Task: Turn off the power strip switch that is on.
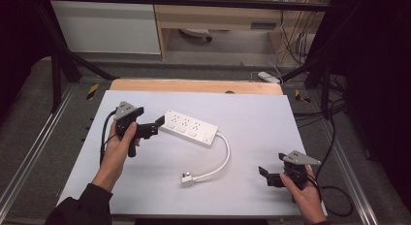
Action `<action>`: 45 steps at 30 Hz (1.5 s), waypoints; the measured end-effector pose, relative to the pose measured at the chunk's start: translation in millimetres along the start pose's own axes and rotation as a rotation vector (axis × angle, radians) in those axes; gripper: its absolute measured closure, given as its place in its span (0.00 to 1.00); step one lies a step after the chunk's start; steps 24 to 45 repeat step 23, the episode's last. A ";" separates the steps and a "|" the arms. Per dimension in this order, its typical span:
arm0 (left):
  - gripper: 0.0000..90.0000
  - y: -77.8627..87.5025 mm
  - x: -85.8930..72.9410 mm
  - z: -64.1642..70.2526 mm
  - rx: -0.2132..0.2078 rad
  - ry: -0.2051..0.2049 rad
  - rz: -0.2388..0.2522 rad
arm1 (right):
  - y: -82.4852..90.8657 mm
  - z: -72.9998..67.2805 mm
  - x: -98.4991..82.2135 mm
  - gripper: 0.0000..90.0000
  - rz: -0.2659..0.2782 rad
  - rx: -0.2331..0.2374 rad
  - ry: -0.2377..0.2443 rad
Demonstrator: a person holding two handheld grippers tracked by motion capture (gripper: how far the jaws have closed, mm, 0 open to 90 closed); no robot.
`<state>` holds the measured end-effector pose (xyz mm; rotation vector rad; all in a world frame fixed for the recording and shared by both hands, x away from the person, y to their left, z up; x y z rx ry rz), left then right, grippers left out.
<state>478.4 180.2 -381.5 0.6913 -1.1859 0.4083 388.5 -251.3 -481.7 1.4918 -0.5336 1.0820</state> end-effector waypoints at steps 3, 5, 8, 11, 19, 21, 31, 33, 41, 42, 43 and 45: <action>0.09 13.2 -6.3 3.9 0.003 0.001 0.008 | -0.3 0.2 -0.1 0.04 0.000 -0.002 0.000; 0.09 21.7 -12.8 7.8 0.003 -0.002 0.010 | -0.5 0.1 0.1 0.04 0.001 -0.002 0.000; 0.09 33.3 -25.1 14.0 0.004 -0.002 0.012 | -0.1 -0.6 0.9 0.04 0.005 0.001 -0.002; 0.08 44.1 -41.1 19.1 0.006 0.001 -0.006 | -0.3 -0.6 1.0 0.03 0.006 -0.002 -0.002; 0.10 69.4 -91.7 36.8 0.004 0.039 -0.080 | -2.6 0.5 0.1 0.03 -0.005 -0.017 -0.009; 0.08 73.3 -102.2 42.1 0.004 0.038 -0.109 | -5.6 1.8 -0.7 0.03 -0.012 -0.031 -0.004; 0.08 76.8 -108.4 44.6 0.000 0.040 -0.124 | -11.1 2.2 -1.6 0.03 -0.027 -0.041 -0.006; 0.08 76.8 -108.4 44.6 0.000 0.040 -0.124 | -11.1 2.2 -1.6 0.03 -0.027 -0.041 -0.006; 0.08 76.8 -108.4 44.6 0.000 0.040 -0.124 | -11.1 2.2 -1.6 0.03 -0.027 -0.041 -0.006; 0.08 76.8 -108.4 44.6 0.000 0.040 -0.124 | -11.1 2.2 -1.6 0.03 -0.027 -0.041 -0.006; 0.08 76.8 -108.4 44.6 0.000 0.040 -0.124 | -11.1 2.2 -1.6 0.03 -0.027 -0.041 -0.006; 0.08 76.8 -108.4 44.6 0.000 0.040 -0.124 | -11.1 2.2 -1.6 0.03 -0.027 -0.041 -0.006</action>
Point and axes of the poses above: each handheld gripper's, and its own axes: y roughly backward along the jaws, x roughly out of its top, z roughly to its right, the point moved 7 cm from there along -y, roughly forward along the jaws, and after that the axes turned 15 degrees about -x, right-handed, at the moved point
